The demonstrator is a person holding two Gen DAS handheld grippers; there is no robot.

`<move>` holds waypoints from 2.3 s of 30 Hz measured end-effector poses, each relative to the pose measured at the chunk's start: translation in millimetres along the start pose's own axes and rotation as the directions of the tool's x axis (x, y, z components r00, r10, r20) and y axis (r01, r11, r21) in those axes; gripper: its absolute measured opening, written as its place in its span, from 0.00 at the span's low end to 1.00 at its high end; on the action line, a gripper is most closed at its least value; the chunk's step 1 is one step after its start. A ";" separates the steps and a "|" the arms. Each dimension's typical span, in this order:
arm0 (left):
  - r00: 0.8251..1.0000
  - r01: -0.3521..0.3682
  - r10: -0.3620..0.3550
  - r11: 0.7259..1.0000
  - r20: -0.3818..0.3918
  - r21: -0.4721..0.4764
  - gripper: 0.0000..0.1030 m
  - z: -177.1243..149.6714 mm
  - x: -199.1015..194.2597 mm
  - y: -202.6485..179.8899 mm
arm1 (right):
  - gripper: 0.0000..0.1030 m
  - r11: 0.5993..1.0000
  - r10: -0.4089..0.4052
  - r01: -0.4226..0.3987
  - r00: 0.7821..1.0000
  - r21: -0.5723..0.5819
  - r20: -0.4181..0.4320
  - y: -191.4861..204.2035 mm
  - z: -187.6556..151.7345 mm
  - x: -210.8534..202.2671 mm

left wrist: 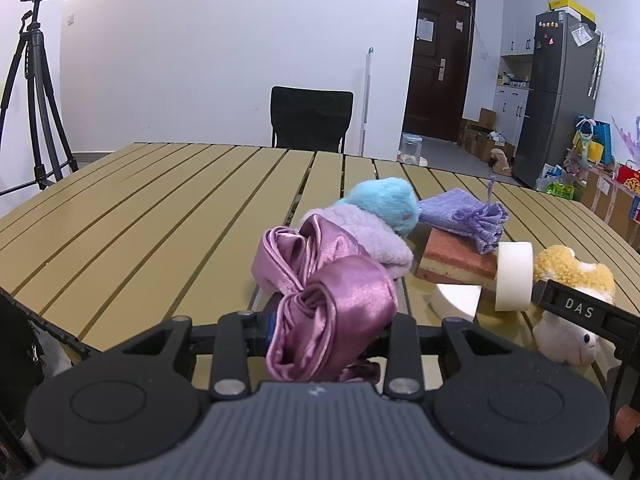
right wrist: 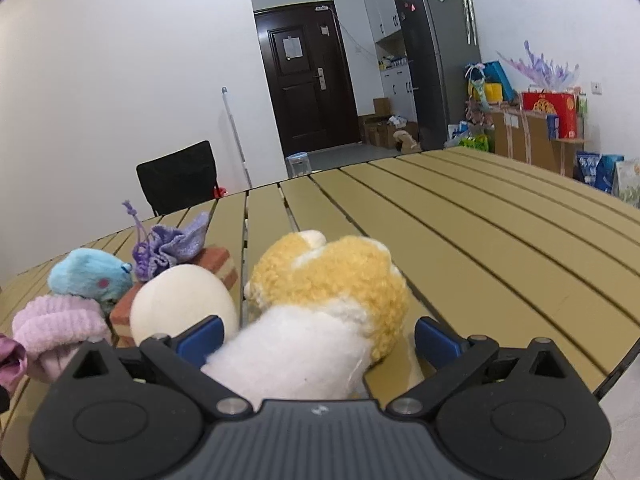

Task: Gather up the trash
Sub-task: 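Grasp the white-and-yellow plush toy with the right gripper, then carry the pink scrunchie and plush toy down over the black bin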

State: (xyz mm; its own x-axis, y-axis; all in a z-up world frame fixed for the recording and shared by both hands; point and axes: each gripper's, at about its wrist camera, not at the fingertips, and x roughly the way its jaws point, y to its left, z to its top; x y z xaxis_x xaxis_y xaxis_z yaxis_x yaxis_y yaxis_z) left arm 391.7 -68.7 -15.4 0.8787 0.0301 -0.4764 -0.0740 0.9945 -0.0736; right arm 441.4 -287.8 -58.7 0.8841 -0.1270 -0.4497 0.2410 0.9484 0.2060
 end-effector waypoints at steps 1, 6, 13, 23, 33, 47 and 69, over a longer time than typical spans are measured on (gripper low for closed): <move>1.000 -0.001 0.001 1.000 -0.001 0.000 0.34 -0.2 -0.1 -0.2 | 0.94 1.000 0.004 -0.004 1.000 -0.004 0.002 0.3 -0.7 0.0; 1.000 0.001 -0.001 1.000 0.005 0.005 0.34 -1.7 -2.0 -0.2 | 0.88 1.000 0.005 -0.006 1.000 -0.028 -0.005 -1.7 0.5 -4.7; 1.000 -0.007 0.007 1.000 0.015 0.010 0.34 -2.6 -4.6 1.9 | 0.77 0.996 -0.082 0.081 0.996 -0.037 -0.026 -14.0 8.6 -13.9; 1.000 -0.007 0.007 1.000 0.018 0.014 0.34 -3.3 -6.3 5.4 | 0.63 0.994 -0.073 0.074 0.997 -0.080 0.009 -7.7 2.1 1.7; 0.999 0.002 -0.003 1.000 0.044 0.022 0.34 -4.9 -17.7 8.4 | 0.50 0.997 -0.043 0.046 0.998 -0.066 0.045 -16.8 1.2 -9.9; 0.995 0.043 -0.047 0.998 0.083 0.053 0.34 -19.5 -73.7 9.4 | 0.50 0.992 0.094 -0.083 0.989 -0.094 0.116 -29.2 0.9 -98.9; 0.998 0.026 -0.019 0.991 -0.053 0.134 0.34 -98.5 -136.9 31.8 | 0.50 0.965 0.197 -0.203 0.979 -0.166 -0.054 -29.7 -93.2 -203.8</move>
State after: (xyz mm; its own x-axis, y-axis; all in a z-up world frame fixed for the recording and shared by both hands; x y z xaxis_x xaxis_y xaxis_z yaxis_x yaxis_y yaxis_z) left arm 222.6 -51.1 -38.9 0.8538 0.0056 -0.5205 0.0132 0.9994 0.0323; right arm 216.7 -263.0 -54.2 0.8912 0.0780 -0.4468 -0.0134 0.9892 0.1459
